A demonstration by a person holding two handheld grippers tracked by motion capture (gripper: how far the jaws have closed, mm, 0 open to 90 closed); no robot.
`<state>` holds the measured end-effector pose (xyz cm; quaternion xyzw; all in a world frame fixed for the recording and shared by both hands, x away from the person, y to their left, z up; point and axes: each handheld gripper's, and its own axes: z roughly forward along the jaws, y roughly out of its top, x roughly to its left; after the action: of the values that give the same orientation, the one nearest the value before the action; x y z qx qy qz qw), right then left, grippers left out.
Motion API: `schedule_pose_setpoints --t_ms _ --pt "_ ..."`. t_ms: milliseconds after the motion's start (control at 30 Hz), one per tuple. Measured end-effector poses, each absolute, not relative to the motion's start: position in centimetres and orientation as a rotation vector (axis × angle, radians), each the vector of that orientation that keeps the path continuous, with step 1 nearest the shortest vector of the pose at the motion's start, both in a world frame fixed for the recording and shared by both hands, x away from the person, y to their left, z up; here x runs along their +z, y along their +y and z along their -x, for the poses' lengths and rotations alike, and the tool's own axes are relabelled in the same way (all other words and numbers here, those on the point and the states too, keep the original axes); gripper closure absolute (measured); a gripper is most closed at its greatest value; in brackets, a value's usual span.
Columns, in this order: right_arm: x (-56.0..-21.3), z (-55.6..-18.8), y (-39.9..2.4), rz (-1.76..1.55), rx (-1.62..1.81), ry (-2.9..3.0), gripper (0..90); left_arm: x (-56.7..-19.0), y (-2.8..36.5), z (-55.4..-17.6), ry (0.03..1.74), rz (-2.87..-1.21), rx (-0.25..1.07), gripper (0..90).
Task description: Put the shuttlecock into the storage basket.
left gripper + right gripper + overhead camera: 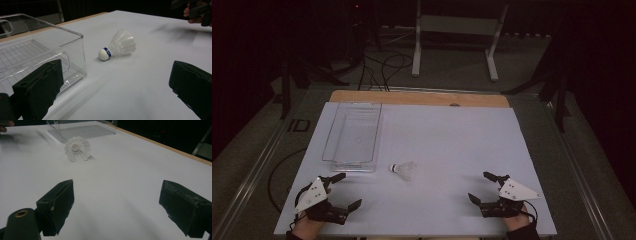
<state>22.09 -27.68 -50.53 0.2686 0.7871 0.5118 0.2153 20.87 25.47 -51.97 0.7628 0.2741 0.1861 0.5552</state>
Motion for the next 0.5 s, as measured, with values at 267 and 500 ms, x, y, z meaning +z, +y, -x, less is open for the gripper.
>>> schedule_pose_setpoints --t_ms 267,500 --pt "-50.47 -22.09 -27.75 -0.753 1.435 2.177 12.4 -51.99 25.51 -20.92 0.648 -1.800 0.432 0.2" --pt "-50.49 -22.07 -27.60 -0.746 1.437 2.184 12.4 -51.75 25.44 -20.79 0.640 -1.799 0.444 0.2"
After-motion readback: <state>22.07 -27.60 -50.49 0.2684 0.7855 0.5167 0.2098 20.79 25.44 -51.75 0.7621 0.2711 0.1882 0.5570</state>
